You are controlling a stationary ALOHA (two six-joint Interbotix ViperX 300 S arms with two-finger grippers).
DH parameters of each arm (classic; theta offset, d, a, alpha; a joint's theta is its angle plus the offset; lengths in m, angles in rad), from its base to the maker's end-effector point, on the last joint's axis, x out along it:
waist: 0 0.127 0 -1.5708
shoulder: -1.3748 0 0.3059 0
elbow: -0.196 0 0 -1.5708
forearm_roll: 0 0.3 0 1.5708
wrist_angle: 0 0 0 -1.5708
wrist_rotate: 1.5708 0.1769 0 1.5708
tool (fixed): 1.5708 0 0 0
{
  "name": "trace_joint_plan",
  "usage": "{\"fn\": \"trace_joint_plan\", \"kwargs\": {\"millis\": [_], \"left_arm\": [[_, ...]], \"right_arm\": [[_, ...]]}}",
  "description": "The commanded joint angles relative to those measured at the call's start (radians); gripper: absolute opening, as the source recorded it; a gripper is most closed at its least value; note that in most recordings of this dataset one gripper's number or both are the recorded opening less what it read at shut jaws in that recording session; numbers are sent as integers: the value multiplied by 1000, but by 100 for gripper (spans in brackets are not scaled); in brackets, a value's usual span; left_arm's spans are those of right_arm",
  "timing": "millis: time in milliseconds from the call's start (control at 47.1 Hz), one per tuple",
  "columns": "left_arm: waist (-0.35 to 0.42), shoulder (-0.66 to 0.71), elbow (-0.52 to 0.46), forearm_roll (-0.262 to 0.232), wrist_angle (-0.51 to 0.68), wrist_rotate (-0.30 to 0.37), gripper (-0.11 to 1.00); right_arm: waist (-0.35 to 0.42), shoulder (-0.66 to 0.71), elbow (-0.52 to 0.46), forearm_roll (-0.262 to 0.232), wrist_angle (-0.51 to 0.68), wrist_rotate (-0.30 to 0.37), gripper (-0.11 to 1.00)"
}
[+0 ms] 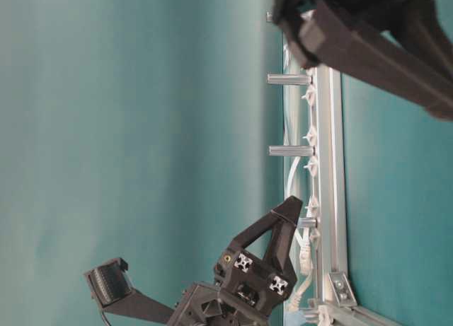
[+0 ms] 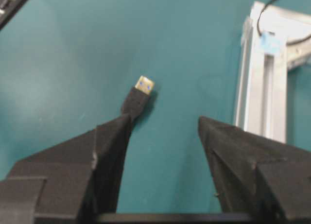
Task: Insert the wire through the string loop located on the left side.
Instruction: 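Lower the open right gripper toward the black USB cable's connector end, then close the right gripper on the cable just behind the USB plug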
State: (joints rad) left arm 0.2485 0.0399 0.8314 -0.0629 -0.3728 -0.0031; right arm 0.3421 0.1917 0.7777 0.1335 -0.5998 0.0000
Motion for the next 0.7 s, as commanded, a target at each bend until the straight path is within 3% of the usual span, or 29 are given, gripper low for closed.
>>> {"fn": "trace_joint_plan", "kwargs": {"millis": [0,382,679], "left_arm": [[-3,-18,-14,2,-5,5,53],[-5,-20,-6,3,-5,8,53],[-5,-20,2,3,-5,8,53]], "right_arm": [[15,3,-34,44,-2,2,64],[48,100,-138,114,43,2,64],[46,130,-158,138,64,2,64]]}}
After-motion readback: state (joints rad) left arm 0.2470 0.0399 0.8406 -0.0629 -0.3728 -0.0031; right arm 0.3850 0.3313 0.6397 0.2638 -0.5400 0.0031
